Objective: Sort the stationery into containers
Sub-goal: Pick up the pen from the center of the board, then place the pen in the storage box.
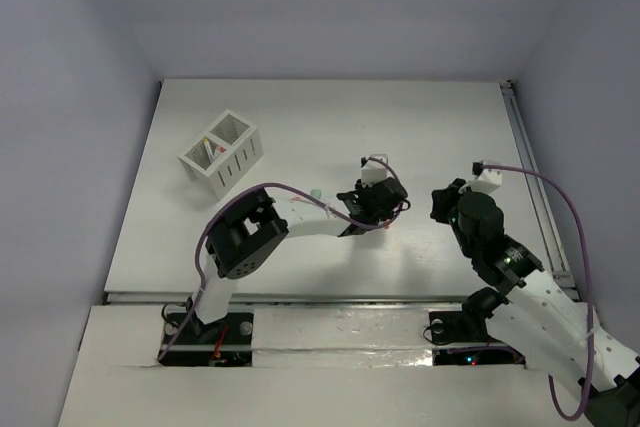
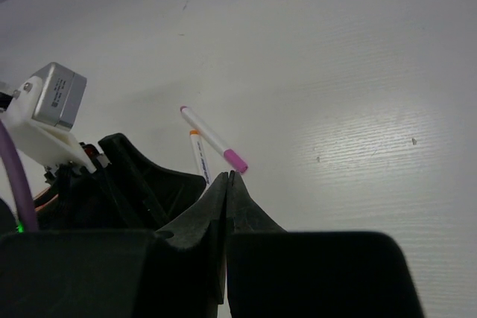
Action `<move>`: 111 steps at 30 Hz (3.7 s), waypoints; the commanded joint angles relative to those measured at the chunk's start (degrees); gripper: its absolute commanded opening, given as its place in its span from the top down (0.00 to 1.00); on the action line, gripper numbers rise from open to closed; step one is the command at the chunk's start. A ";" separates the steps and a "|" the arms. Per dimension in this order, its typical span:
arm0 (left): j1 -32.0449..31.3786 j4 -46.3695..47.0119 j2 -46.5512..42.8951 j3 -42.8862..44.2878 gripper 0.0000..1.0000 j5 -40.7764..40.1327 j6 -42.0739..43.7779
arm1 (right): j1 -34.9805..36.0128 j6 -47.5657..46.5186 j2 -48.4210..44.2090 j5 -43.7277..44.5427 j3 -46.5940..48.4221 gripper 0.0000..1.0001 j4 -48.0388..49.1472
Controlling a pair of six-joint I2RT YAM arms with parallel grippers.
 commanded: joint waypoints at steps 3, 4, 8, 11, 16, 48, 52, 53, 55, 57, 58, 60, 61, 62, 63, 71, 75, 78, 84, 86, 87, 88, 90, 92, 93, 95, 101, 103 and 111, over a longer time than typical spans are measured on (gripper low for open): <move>0.03 -1.84 2.54 4.97 0.66 -2.50 -0.25 | -0.41 -0.80 -0.18 -1.94 0.85 1.00 2.62; 0.03 -1.76 2.90 5.32 0.67 -2.94 -0.16 | -0.41 -0.89 -0.09 -2.21 0.94 1.00 2.53; 1.35 -3.94 5.53 7.17 0.69 -4.52 0.36 | -0.41 -0.98 -0.09 -2.56 0.85 1.00 2.62; 2.06 -4.57 7.11 7.52 0.72 -4.52 0.71 | -0.41 -1.06 -0.53 -2.38 0.77 1.00 2.53; 2.58 -6.06 9.22 9.45 0.76 -5.32 2.03 | -0.41 -1.15 -0.53 -2.73 0.76 1.00 2.79; 5.21 -7.49 -9.21 0.07 1.00 -13.23 11.00 | -0.41 -1.15 -0.26 -4.14 0.59 1.00 4.11; 9.33 -5.89 -16.77 -1.44 1.00 -10.16 11.53 | -0.41 -1.15 -0.44 -4.49 0.41 1.00 4.28; 10.22 -5.45 -19.14 -2.22 1.00 -8.93 11.53 | -0.41 -1.15 -0.44 -4.49 0.41 1.00 4.20; 12.85 -5.36 -21.35 -2.84 1.00 -8.65 11.70 | -0.41 -1.15 -0.44 -4.84 0.41 1.00 4.29; 15.40 -5.89 -24.77 -3.46 1.00 -8.83 12.40 | -0.41 -1.15 -0.35 -5.02 0.41 1.00 4.29; 17.16 -6.15 -26.09 -3.64 1.00 -8.57 12.75 | -0.41 -1.24 -0.35 -5.20 0.50 1.00 4.37; 23.22 -6.24 -29.86 -4.16 1.00 -7.95 14.33 | -0.41 -1.24 -0.18 -5.29 0.50 1.00 4.37; 25.33 -5.89 -31.01 -4.34 1.00 -8.47 15.30 | -0.41 -1.24 -0.18 -5.46 0.59 1.00 4.46; 27.26 -5.19 -32.07 -4.78 1.00 -10.83 16.44 | -0.41 -1.24 -0.18 -5.63 0.59 1.00 4.55; 31.81 -5.01 -33.65 -4.87 1.00 -11.55 17.41 | -0.41 -1.24 -0.18 -5.81 0.59 1.00 4.55; 47.31 0.69 -33.67 -5.57 1.00 -19.98 24.00 | -0.41 -1.41 -0.26 -6.60 0.24 1.00 5.08; 50.66 3.51 -31.73 -6.18 1.00 -23.15 27.78 | -0.41 -1.41 0.09 -7.22 0.15 1.00 5.34; 51.19 6.84 -30.15 -7.33 1.00 -26.75 32.35 | -0.41 -1.33 0.26 -7.48 0.15 1.00 5.60; 51.19 14.49 -28.13 -11.71 1.00 -30.80 38.50 | -0.41 -1.24 0.96 -8.18 0.06 1.00 5.96; 51.19 16.60 -27.69 -13.12 1.00 -31.59 39.47 | -0.41 -1.24 1.05 -8.18 -0.03 1.00 6.13; 51.19 17.13 -27.25 -13.56 1.00 -31.68 39.91 | -0.41 -1.15 1.14 -8.27 -0.03 1.00 6.22; 51.19 17.66 -26.99 -13.92 1.00 -31.94 40.61 | -0.41 -1.15 1.14 -8.36 -0.11 1.00 6.31; 51.19 19.42 -26.28 -15.14 1.00 -32.30 41.41 | -0.41 -1.06 1.23 -8.45 -0.20 1.00 6.57; 51.19 19.86 -25.75 -15.59 1.00 -32.73 41.67 | -0.41 -0.89 1.23 -8.54 -0.20 1.00 6.57; 51.19 20.04 -25.40 -15.94 1.00 -32.91 41.76 | -0.41 -0.89 1.23 -8.54 -0.20 1.00 6.75; 51.19 20.30 -25.23 -16.29 1.00 -33.44 41.94 | -0.41 -0.97 1.41 -8.54 -0.20 1.00 6.83; 48.73 24.24 -24.70 -17.96 1.00 -36.59 44.13 | -0.41 -0.89 1.32 -8.54 -0.20 1.00 6.75; 48.20 24.96 -23.91 -18.23 1.00 -37.13 44.93 | -0.41 -0.98 1.32 -8.36 -0.20 1.00 6.75; 47.58 25.57 -21.97 -17.44 0.96 -38.27 46.49 | -0.41 -0.98 1.58 -8.54 -0.29 1.00 7.01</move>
